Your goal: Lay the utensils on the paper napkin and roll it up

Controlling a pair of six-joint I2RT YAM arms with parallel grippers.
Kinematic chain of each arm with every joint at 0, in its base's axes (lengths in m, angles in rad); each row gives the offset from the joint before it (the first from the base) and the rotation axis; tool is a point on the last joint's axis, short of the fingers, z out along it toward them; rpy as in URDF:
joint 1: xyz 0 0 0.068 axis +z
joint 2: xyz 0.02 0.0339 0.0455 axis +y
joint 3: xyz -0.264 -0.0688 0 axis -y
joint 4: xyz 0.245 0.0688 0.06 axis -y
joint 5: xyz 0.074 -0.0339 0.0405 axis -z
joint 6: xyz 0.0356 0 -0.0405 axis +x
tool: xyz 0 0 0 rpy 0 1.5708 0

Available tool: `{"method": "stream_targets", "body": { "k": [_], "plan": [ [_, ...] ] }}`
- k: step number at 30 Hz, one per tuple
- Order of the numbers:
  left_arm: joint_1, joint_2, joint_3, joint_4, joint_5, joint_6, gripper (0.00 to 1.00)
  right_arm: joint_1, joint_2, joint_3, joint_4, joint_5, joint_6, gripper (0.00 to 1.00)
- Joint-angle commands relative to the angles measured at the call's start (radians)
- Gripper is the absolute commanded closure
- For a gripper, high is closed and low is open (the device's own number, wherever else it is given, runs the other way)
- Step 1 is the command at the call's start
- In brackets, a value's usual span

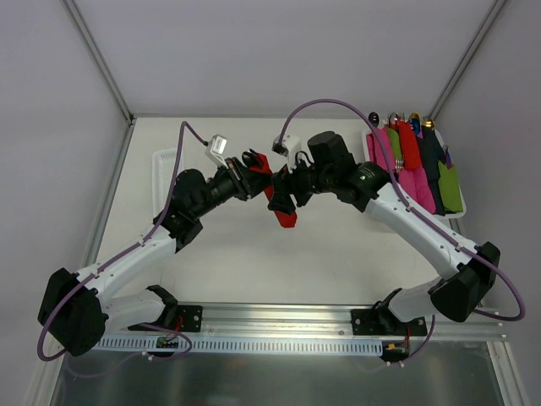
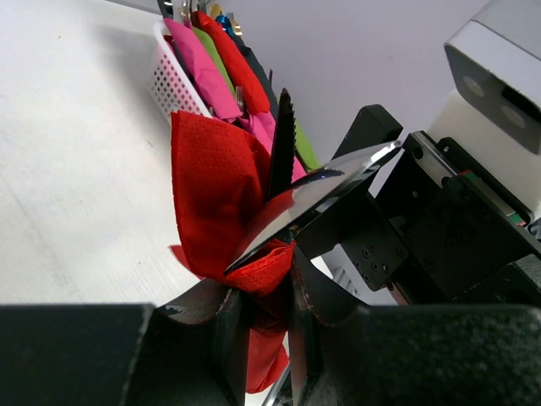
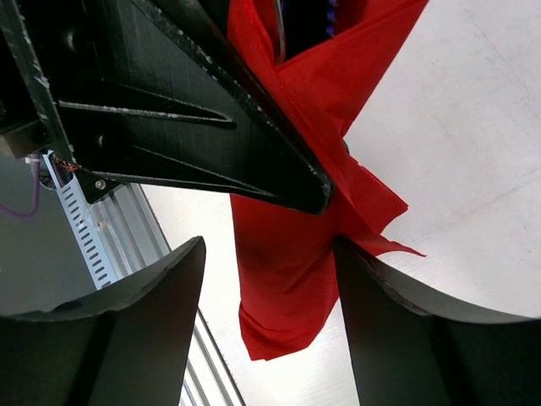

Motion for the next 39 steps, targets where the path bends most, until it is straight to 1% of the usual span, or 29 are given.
{"method": "stream_targets", "body": {
  "k": [1, 5, 11, 21, 25, 26, 28, 29, 30, 33, 38, 39],
  "plan": [
    [-0.008, -0.008, 0.007, 0.176, 0.037, -0.042, 1.00, 0.002, -0.001, 0.005, 0.028, -0.035, 0.002, 0.35],
    [-0.008, -0.008, -0.011, 0.228, 0.062, -0.059, 1.00, -0.016, 0.002, 0.008, 0.029, -0.057, 0.013, 0.34],
    [-0.008, -0.006, -0.008, 0.238, 0.080, -0.062, 1.00, -0.061, 0.001, 0.029, 0.029, -0.069, 0.024, 0.32],
    [-0.009, 0.020, 0.001, 0.250, 0.100, -0.082, 1.00, -0.067, 0.008, 0.038, 0.035, -0.136, 0.031, 0.32],
    [-0.008, 0.021, -0.001, 0.264, 0.097, -0.083, 1.00, -0.067, 0.005, 0.025, 0.047, -0.230, 0.040, 0.41],
    [-0.009, 0.021, -0.001, 0.262, 0.096, -0.085, 1.00, -0.065, 0.007, 0.022, 0.047, -0.247, 0.041, 0.47],
    [-0.008, 0.021, 0.004, 0.264, 0.096, -0.085, 1.00, -0.067, 0.008, 0.011, 0.049, -0.279, 0.042, 0.54],
    [-0.009, 0.023, 0.003, 0.268, 0.096, -0.086, 1.00, -0.067, 0.008, 0.006, 0.049, -0.291, 0.042, 0.61],
    [-0.008, 0.024, 0.006, 0.270, 0.096, -0.086, 1.00, -0.067, 0.012, 0.002, 0.048, -0.310, 0.045, 0.64],
    [-0.008, 0.028, -0.002, 0.294, 0.099, -0.091, 1.00, -0.073, 0.016, -0.001, 0.048, -0.360, 0.060, 0.66],
    [-0.008, 0.035, -0.013, 0.366, 0.140, -0.109, 1.00, -0.120, 0.036, 0.002, 0.049, -0.452, 0.093, 0.65],
    [-0.008, 0.041, -0.014, 0.391, 0.149, -0.114, 1.00, -0.128, 0.039, 0.002, 0.052, -0.494, 0.106, 0.64]
  ]
}}
